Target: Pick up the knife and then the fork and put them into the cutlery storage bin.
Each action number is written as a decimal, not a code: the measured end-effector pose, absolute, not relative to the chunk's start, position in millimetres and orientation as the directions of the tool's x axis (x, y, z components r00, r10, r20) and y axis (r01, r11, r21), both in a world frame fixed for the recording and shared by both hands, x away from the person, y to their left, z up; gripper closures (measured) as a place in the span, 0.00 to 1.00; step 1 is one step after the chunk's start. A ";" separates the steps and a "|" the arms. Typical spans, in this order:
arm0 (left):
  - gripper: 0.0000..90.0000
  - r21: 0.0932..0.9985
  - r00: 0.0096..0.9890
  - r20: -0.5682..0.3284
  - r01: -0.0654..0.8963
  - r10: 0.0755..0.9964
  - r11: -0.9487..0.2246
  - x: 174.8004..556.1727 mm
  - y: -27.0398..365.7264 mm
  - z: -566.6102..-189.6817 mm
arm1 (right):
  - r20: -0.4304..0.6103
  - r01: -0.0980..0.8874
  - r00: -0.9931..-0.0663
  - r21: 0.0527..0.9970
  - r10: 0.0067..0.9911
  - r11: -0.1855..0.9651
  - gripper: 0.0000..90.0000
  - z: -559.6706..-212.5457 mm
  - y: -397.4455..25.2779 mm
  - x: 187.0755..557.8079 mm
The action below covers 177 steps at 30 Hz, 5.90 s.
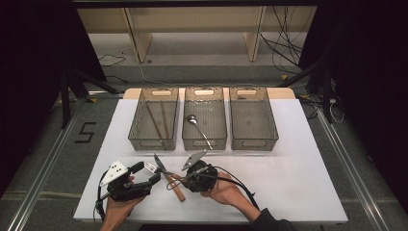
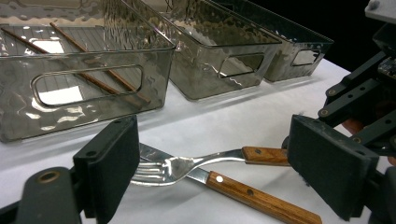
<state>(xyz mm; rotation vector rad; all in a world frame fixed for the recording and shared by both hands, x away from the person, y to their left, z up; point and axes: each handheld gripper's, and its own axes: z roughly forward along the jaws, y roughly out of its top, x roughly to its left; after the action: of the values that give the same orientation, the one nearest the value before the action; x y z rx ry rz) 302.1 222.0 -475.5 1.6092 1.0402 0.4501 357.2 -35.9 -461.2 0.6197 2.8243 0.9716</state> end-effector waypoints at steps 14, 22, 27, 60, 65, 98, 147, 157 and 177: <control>0.19 0.925 0.529 -0.230 0.380 0.817 0.014 301.3 223.9 -474.6 | 0.076 0.370 -0.900 0.654 0.428 0.660 0.85 -443.2 -48.0 361.3; 0.19 0.924 0.533 -0.233 0.383 0.813 0.013 301.6 223.5 -475.0 | 0.073 0.384 -0.870 0.721 0.487 0.577 0.85 -413.4 -76.5 370.8; 0.19 0.923 0.531 -0.232 0.385 0.815 0.011 301.9 223.4 -475.1 | 0.068 0.393 -0.843 0.755 0.533 0.525 0.85 -396.6 -100.2 378.7; 0.19 0.923 0.530 -0.232 0.386 0.815 0.012 302.2 222.9 -475.4 | 0.048 0.513 -0.577 0.798 0.815 0.316 0.85 -374.9 -206.8 439.7; 0.19 0.922 0.530 -0.234 0.386 0.815 0.013 302.3 223.2 -475.4 | 0.048 0.546 -0.534 0.782 0.844 0.300 0.85 -378.3 -215.1 452.6; 0.19 0.922 0.531 -0.233 0.386 0.815 0.012 302.2 222.9 -475.4 | -0.019 0.685 -0.394 0.660 0.919 0.307 0.85 -407.0 -217.7 506.8; 0.19 0.906 0.566 -0.255 0.423 0.784 -0.011 304.9 212.2 -470.1 | 0.175 0.478 -0.682 0.841 0.710 0.252 0.34 -411.0 -203.9 372.8; 0.22 0.906 0.589 -0.247 0.422 0.769 -0.032 304.4 199.2 -462.0 | 0.204 0.486 -0.694 0.840 0.690 0.240 0.32 -428.9 -204.4 351.6; 0.99 0.796 0.699 -0.197 0.523 0.687 -0.304 309.6 142.5 -478.8 | 0.199 0.489 -0.696 0.835 0.690 0.252 0.29 -446.0 -205.2 330.0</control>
<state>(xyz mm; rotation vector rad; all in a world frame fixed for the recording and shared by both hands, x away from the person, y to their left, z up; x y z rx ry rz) 309.6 142.5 -478.8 1.9803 0.9310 0.2239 330.0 -205.2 -446.0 1.1077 2.3127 1.4238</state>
